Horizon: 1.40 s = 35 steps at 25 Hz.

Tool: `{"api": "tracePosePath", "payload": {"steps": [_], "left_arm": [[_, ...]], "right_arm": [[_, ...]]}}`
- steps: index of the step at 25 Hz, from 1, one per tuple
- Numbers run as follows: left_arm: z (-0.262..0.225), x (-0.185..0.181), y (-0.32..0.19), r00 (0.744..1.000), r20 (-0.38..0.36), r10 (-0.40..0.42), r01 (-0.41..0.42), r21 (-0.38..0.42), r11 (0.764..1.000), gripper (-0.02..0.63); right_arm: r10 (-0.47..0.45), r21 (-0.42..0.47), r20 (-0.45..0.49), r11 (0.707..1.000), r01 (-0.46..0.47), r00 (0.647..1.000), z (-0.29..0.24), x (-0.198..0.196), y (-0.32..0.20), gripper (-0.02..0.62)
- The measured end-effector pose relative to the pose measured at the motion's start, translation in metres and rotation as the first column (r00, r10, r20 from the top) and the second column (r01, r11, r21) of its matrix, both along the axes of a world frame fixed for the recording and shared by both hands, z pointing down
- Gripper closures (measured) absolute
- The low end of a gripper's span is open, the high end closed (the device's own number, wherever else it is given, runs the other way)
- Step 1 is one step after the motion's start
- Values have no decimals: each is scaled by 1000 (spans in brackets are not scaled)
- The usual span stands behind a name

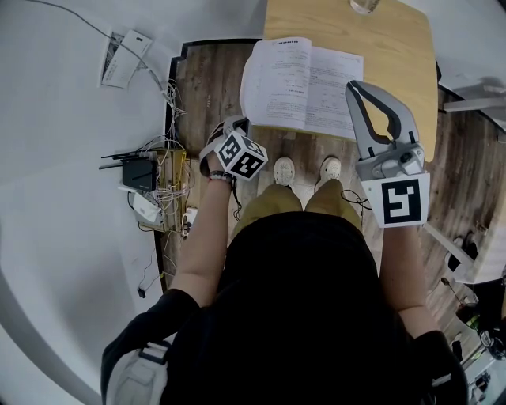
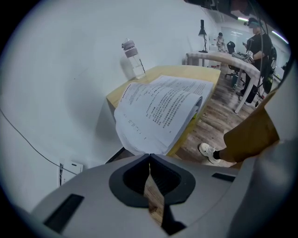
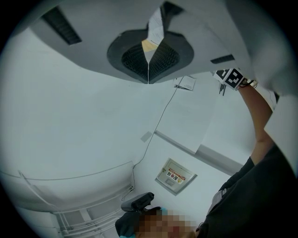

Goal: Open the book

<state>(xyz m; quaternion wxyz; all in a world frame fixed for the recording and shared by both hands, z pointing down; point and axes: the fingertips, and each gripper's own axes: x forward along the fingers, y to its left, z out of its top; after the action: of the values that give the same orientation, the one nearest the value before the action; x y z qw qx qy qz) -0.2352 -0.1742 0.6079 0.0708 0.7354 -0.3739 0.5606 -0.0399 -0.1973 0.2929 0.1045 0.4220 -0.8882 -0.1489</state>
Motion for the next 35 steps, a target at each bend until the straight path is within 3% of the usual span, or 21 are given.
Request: {"api": "tracePosePath", "payload": {"steps": [24,30,35], "left_arm": [[32,3,3,999,-11,44,-45,-40,998,585],[32,-7,9,999,15,38,-38,-26,999,497],[23,-5,10,999,-3,44,-44,-7,999,485]], "right_arm": [[30,-8,-31,1000,-30,999,6,4,4,566],[22,-6,-25,1000,-22,999,4,-1,5,566],[15,-7,-28,1000,-15,999,5,-3,7,566]]}}
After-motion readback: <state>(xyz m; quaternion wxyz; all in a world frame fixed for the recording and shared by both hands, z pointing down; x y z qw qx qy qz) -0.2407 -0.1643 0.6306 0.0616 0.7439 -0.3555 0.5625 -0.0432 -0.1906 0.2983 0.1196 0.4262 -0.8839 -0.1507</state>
